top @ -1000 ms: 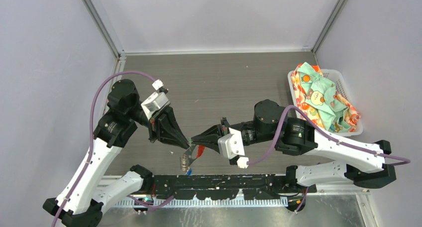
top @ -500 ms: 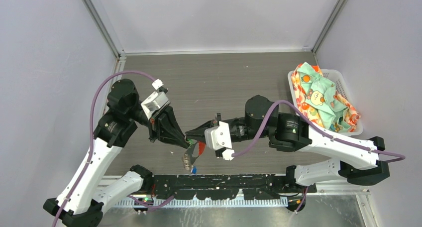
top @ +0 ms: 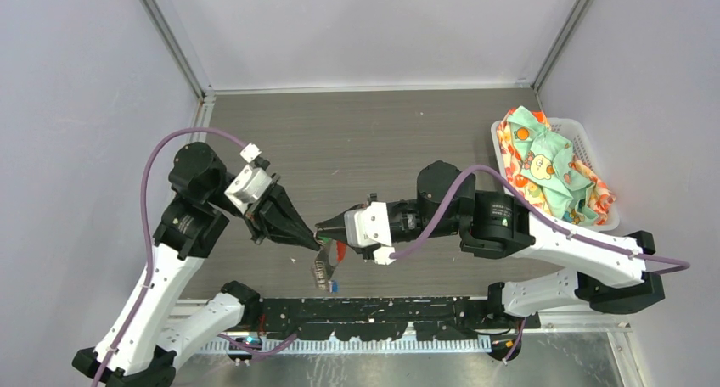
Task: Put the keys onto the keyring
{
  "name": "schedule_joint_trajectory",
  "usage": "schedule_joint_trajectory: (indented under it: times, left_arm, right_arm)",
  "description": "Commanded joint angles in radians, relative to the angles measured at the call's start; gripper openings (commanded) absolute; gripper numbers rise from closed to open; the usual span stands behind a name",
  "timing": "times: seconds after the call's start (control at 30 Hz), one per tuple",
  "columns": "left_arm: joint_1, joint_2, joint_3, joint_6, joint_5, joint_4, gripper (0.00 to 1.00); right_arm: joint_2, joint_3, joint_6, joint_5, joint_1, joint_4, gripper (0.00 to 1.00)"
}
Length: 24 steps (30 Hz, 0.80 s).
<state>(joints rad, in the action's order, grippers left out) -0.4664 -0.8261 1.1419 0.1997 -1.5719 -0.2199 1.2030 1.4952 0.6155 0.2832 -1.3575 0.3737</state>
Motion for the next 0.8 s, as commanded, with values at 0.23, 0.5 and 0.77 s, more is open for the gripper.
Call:
schedule_joint_trajectory:
  times: [0.23,0.5,0.77]
  left_arm:
    - [0.006,0.086,-0.011,-0.165,0.103,0.121,0.0]
    - [0.002,0.142,-0.083,-0.067,0.299,0.354,0.0]
    - [-0.018,0.151,-0.089,0.008,0.428,0.452,0.0]
  right_arm:
    - [0.068,0.164,-0.089,-0.031,-0.009,0.08,0.18]
    - [0.108,0.227,-0.08,-0.032,-0.008,0.131,0.21]
    - [0.109,0.256,-0.094,-0.113,-0.007,0.063,0.26]
